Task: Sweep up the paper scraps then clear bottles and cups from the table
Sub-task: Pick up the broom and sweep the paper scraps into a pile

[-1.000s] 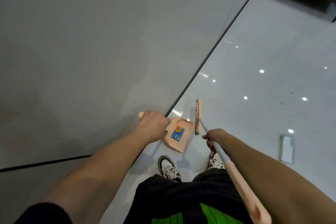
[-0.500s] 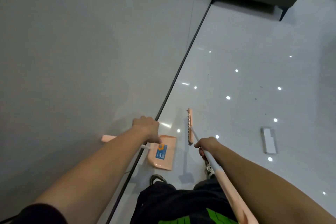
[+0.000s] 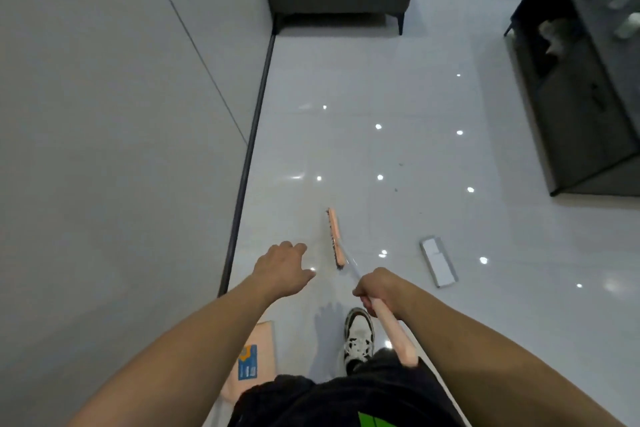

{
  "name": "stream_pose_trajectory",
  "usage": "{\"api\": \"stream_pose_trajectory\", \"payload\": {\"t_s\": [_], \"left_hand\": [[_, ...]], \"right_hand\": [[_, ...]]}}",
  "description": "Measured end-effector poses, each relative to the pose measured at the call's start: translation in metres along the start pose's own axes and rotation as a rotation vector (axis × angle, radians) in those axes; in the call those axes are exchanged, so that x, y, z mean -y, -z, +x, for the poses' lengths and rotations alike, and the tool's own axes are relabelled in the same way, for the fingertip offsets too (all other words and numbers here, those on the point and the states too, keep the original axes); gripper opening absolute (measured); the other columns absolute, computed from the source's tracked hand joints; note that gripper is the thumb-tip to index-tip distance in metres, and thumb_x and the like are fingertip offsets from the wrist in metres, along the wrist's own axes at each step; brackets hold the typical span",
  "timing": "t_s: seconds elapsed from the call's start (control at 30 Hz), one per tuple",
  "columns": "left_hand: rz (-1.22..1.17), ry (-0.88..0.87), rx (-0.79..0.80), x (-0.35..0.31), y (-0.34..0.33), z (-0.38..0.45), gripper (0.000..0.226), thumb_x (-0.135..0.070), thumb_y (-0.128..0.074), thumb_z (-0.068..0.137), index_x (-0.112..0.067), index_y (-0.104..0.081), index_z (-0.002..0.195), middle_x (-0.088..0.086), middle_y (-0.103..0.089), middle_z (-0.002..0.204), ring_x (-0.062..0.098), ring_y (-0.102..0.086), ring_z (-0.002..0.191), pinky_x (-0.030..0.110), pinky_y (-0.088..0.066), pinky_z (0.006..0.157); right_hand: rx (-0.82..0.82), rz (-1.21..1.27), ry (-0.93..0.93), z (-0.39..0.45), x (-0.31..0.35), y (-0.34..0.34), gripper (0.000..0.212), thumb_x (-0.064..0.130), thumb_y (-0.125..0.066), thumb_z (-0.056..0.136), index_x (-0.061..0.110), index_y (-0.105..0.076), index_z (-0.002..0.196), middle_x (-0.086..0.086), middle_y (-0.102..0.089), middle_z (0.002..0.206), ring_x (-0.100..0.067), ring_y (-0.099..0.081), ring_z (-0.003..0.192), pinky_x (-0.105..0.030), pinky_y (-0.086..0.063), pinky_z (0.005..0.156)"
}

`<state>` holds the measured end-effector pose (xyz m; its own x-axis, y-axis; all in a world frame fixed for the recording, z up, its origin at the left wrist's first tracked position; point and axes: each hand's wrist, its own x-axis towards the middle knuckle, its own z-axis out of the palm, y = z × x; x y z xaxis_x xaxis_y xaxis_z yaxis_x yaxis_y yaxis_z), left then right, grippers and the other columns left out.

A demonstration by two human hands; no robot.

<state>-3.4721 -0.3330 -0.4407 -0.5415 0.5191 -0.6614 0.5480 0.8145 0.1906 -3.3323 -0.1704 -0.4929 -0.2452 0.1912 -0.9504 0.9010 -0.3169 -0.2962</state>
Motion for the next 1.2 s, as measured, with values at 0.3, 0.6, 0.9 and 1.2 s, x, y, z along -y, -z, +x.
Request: {"api": "stream_pose_trajectory", "payload": {"t_s": [0.3,0.6,0.9,1.2], "left_hand": [[0.133,-0.146,0.006,-0.097,0.069,0.104,0.064,-0.05,-0.05,0.092,-0.022,-0.034,0.147,0.007,-0.039,0.146,0.027,-0.038,0.131,0.04,-0.04,0.102],[0.197,-0.172,-0.011,-0.103,0.145,0.238,0.054,-0.044,-0.047,0.091,-0.021,-0.042,0.14,0.007,-0.049,0.132,0.027,-0.047,0.119,0.04,-0.046,0.089],[-0.064,0.041,-0.06,-0.042,0.221,0.358,0.042,-0.037,-0.047,0.094,-0.02,-0.052,0.132,0.006,-0.056,0.125,0.025,-0.054,0.113,0.034,-0.047,0.089],[-0.089,0.154,0.025,0.002,0.234,0.406,0.044,-0.036,-0.051,0.094,-0.018,-0.051,0.134,0.007,-0.055,0.124,0.023,-0.055,0.11,0.027,-0.039,0.082]], "right_hand": [[-0.071,0.216,-0.003,0.024,0.04,0.107,0.024,0.001,-0.068,0.083,-0.004,-0.058,0.104,-0.009,-0.057,0.052,-0.014,-0.049,0.034,-0.021,-0.044,0.041],[0.033,0.336,0.021,0.097,0.188,0.136,0.013,0.009,-0.07,0.083,0.001,-0.062,0.09,-0.005,-0.055,0.051,-0.013,-0.047,0.037,-0.022,-0.043,0.043],[0.26,0.281,-0.086,0.17,0.341,0.09,0.015,0.013,-0.068,0.082,0.005,-0.063,0.093,-0.004,-0.058,0.06,-0.013,-0.049,0.044,-0.024,-0.043,0.043],[0.159,0.347,-0.103,0.225,0.415,0.104,0.009,0.001,-0.073,0.08,0.001,-0.065,0.083,-0.01,-0.06,0.058,-0.015,-0.05,0.038,-0.02,-0.04,0.038]]}}
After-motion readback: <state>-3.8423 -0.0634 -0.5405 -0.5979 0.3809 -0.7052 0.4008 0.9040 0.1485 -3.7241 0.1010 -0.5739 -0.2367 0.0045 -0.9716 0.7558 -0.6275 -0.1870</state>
